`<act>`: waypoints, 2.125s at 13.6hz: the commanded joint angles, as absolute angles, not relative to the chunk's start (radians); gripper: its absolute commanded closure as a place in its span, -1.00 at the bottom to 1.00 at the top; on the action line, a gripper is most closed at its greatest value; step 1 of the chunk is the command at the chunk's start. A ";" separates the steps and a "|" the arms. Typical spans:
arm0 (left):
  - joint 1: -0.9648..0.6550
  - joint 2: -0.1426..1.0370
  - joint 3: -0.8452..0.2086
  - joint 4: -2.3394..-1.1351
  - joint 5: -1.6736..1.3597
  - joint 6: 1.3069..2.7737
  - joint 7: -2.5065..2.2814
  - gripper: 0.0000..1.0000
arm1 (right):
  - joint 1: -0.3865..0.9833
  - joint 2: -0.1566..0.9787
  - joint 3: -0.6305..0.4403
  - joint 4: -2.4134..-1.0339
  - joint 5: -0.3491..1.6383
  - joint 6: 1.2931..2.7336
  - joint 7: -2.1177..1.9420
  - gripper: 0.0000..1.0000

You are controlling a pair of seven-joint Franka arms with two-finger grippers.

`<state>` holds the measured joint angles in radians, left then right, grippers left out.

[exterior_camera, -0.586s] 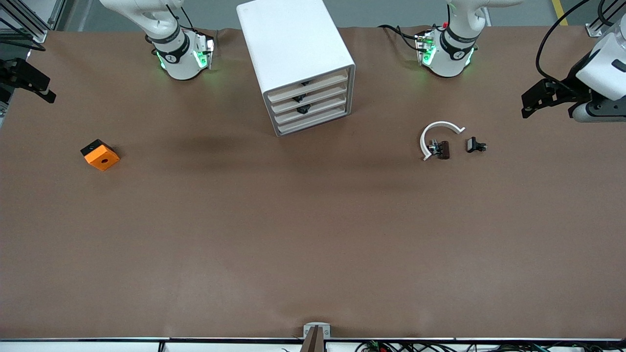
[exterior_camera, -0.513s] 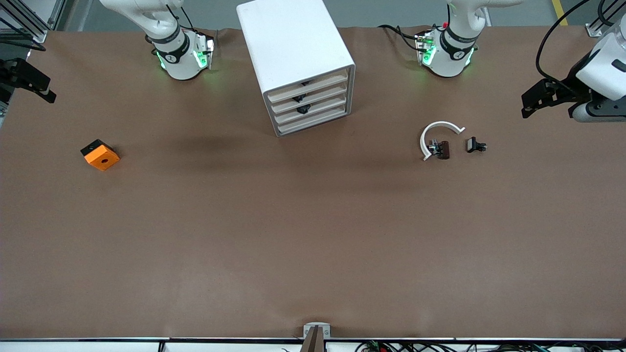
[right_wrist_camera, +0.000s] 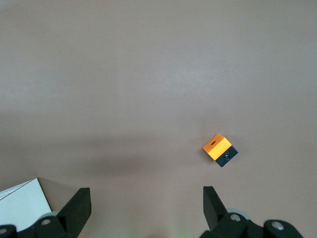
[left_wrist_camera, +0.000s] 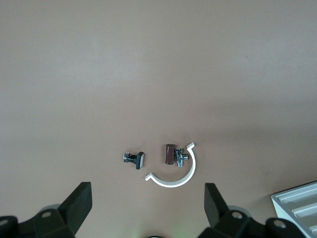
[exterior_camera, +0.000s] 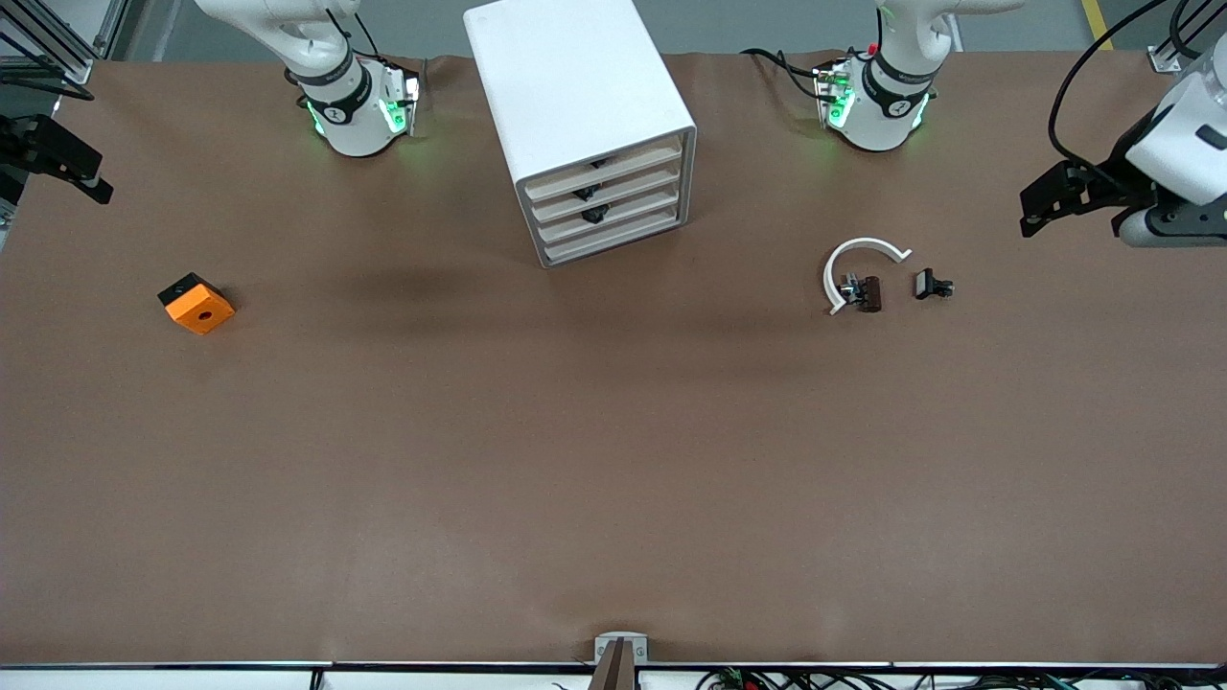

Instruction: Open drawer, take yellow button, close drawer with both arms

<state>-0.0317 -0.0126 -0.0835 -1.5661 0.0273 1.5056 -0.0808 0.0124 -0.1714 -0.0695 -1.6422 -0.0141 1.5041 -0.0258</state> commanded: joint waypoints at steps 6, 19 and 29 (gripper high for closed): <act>-0.104 0.179 -0.135 -1.528 -0.140 1.486 -0.605 -1.00 | 0.014 -0.193 -0.067 -1.658 -0.025 1.506 -0.026 -1.00; -0.331 0.458 -0.175 -1.520 -0.354 1.519 -1.625 -1.00 | 0.012 -0.190 -0.069 -1.660 -0.023 1.508 -0.026 -1.00; -0.425 0.647 -0.179 -1.520 -0.657 1.508 -2.046 -1.00 | 0.009 -0.190 -0.072 -1.661 -0.023 1.502 -0.025 -1.00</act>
